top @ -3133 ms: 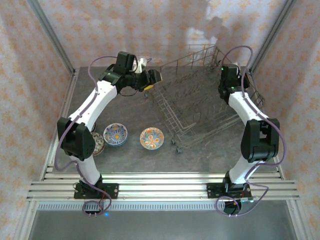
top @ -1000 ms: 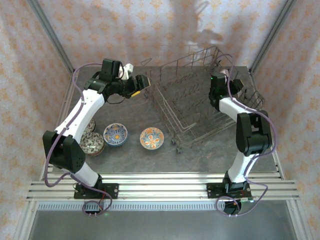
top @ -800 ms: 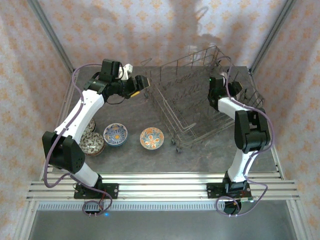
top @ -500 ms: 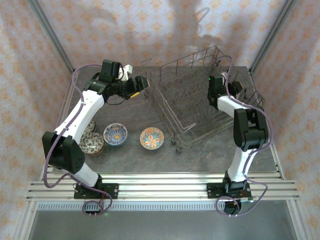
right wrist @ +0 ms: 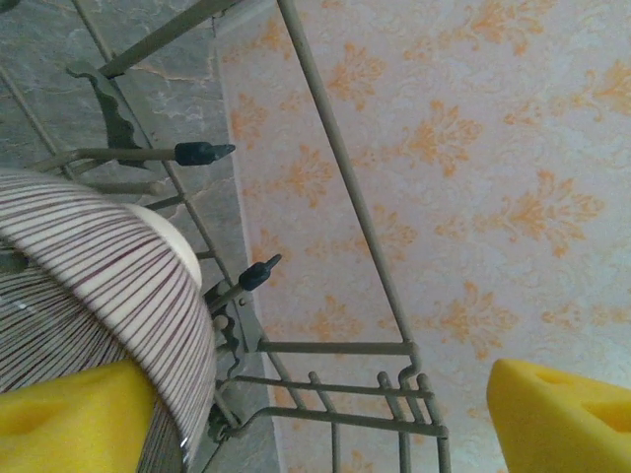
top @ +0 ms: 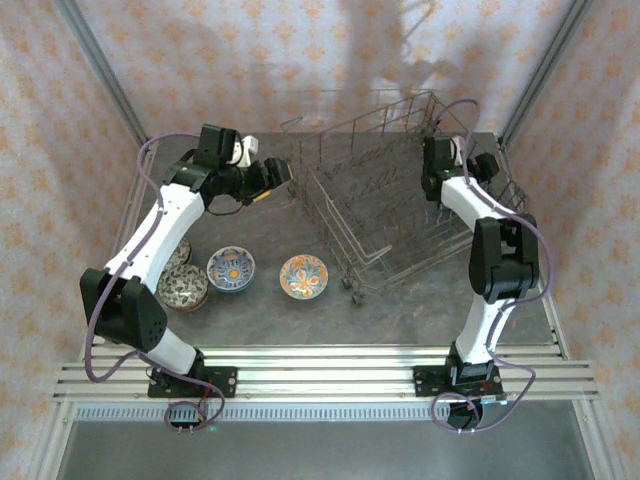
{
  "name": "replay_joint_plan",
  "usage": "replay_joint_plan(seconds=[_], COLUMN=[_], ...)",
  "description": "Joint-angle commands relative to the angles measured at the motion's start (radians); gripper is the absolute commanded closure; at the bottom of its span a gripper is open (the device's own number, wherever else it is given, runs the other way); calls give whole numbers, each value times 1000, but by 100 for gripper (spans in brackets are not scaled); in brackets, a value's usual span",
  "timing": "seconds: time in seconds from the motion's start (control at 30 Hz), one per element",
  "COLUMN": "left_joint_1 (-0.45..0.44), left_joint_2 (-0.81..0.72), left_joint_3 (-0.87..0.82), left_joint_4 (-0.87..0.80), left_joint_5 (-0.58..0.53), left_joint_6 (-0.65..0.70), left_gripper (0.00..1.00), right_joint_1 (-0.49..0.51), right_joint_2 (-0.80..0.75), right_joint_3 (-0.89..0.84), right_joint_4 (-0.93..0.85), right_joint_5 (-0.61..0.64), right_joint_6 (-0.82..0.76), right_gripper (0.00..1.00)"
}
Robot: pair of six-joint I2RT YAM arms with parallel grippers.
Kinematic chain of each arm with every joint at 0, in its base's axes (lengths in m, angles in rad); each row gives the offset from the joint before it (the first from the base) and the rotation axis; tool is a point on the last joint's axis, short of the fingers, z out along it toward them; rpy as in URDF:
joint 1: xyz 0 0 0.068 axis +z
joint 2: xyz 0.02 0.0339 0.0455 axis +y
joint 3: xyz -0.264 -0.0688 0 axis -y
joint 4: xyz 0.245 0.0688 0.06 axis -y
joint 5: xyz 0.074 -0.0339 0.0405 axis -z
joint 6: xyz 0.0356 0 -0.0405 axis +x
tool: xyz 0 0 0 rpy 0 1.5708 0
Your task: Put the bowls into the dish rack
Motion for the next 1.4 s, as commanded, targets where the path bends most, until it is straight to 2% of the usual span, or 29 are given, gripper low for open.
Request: replay_joint_plan(seconds=[0.0,0.37,0.5,0.63,0.73,0.9,1.07,1.2,1.37], left_joint_1=[12,7,-36,-135,-174,-184,-209,-228,-232], left_joint_2=[-65,-155,-159,-104,-42,31,81,128,167], left_joint_3=[-20,-185,-268,-297,-314,-339,-346,-336,-332], left_joint_4=[-61,-136,-133,-137,-132,-152,-137,-120,-130], left_joint_5=[-50,-103,-120,-151,-161,-209,-203,-174,-184], left_joint_6=[36,121,129,144,143,155,174,177,186], left_gripper=[21,21,22,23,26,28,29,31,39], right_joint_1=[20,19,25,30,35,41,43,43,43], right_joint_2=[-44,-184,-249,-332,-404,-529,-631,-650,-648], right_joint_3=[8,24,44,39,18,-32,-110,-141,-147], right_joint_4=[-186,-316,-378,-438,-466,-492,-488,-494,-500], right_joint_5=[-202,-381,-462,-542,-590,-660,-722,-750,-777], right_joint_6=[109,194,263,339,386,440,478,500,514], right_gripper=[4,1,0,3,5,7,10,13,19])
